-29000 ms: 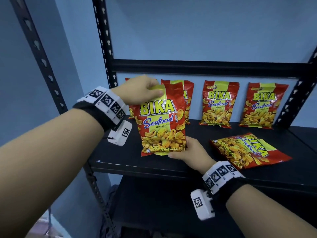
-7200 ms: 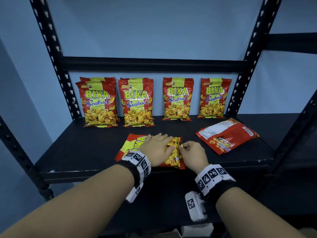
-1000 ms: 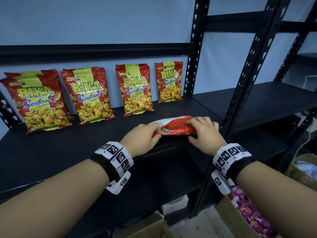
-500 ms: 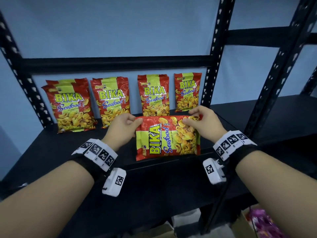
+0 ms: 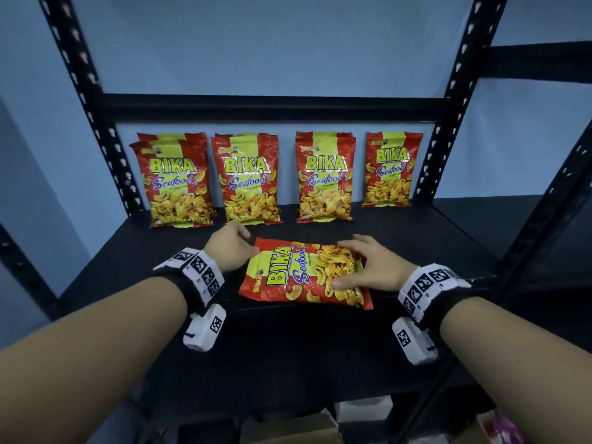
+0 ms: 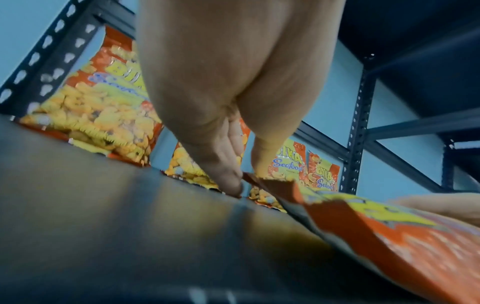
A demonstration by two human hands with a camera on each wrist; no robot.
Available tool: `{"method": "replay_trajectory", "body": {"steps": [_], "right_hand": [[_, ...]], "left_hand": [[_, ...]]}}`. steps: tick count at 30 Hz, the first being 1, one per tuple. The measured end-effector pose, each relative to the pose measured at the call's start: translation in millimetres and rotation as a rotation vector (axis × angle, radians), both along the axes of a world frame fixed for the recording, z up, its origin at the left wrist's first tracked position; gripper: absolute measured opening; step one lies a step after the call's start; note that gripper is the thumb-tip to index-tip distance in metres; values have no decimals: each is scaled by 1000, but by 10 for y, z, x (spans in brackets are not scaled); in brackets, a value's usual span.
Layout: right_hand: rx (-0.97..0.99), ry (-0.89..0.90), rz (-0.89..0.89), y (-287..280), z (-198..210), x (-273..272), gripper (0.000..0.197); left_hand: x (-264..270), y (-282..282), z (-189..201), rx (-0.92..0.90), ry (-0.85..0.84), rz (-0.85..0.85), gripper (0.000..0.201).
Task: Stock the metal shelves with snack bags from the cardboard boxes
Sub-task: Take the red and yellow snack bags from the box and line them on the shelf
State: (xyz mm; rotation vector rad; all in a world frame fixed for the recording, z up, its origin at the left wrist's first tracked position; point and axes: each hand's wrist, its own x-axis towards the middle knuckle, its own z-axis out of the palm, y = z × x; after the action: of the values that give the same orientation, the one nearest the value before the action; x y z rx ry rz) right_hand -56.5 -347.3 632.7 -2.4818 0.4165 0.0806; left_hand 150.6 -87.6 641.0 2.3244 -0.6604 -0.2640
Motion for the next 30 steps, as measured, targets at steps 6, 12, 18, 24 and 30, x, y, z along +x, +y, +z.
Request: {"method": "replay_trajectory", "body": {"steps": [6,12,18,24,30], "right_hand": [[-167,111,110,-44,68,33,138],[-240,94,163,-31,-10,92,145],[-232,119,142,-20,-122,47,149],[-237,104,137,-26,-216,71,146],[-215,141,138,-60,-194,82,142]], "left_hand": [[-324,-112,397,242,-383,-249,52],[-874,-587,210,303,-409,-480,78],[-914,-800,-222,438,-418,-498,80],[-830,-726,-385,399,-476,-452,87],[-741,-651,-354,370,-354,-356,96]]}}
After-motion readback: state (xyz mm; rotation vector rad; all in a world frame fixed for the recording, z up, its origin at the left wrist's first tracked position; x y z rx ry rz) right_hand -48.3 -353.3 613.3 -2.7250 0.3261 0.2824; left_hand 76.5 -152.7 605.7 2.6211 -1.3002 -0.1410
